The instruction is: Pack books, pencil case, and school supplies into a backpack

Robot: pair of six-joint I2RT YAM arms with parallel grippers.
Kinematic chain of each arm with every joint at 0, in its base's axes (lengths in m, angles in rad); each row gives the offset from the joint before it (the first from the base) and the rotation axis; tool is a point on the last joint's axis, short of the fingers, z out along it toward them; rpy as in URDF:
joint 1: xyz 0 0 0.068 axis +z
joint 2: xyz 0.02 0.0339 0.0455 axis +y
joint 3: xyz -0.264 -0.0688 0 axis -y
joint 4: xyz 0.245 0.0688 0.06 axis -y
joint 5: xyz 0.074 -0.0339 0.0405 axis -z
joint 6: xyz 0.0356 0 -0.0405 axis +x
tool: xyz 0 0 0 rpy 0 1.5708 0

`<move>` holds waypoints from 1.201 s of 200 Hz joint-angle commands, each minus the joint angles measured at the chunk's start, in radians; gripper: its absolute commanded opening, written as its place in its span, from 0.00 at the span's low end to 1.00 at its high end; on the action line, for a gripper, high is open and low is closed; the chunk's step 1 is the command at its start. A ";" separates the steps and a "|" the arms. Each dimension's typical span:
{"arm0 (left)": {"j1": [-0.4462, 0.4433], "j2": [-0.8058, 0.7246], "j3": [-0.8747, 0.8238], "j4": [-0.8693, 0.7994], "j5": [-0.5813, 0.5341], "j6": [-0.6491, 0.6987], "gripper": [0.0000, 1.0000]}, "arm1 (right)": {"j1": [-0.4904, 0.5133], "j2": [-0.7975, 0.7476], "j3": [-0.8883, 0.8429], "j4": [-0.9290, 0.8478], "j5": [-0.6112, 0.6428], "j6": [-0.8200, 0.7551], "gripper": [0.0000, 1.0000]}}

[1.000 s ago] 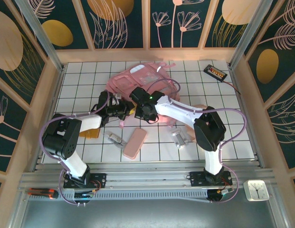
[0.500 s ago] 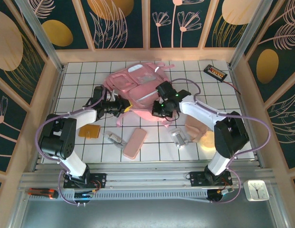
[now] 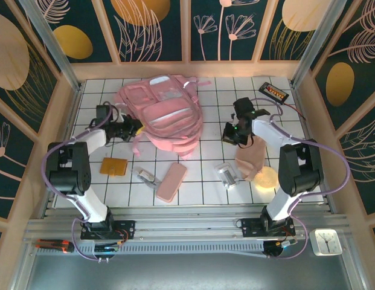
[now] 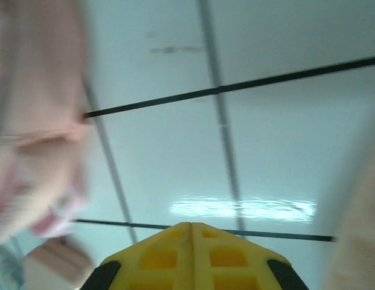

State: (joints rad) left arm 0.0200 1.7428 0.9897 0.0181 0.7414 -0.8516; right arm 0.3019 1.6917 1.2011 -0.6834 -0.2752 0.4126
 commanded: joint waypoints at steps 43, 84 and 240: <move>0.014 0.016 0.091 0.128 -0.015 0.018 0.49 | 0.198 0.075 0.065 0.071 -0.073 -0.008 0.00; 0.008 -0.162 -0.100 0.094 -0.065 0.021 0.99 | 0.215 0.142 0.212 0.112 -0.104 0.032 0.11; -0.273 0.072 -0.265 0.541 -0.166 -0.556 0.99 | 0.183 0.485 0.484 0.090 -0.035 -0.028 0.42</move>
State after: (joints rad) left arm -0.2451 1.7554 0.7090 0.5205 0.6189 -1.3533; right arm 0.4778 2.1704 1.7210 -0.5865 -0.3298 0.3714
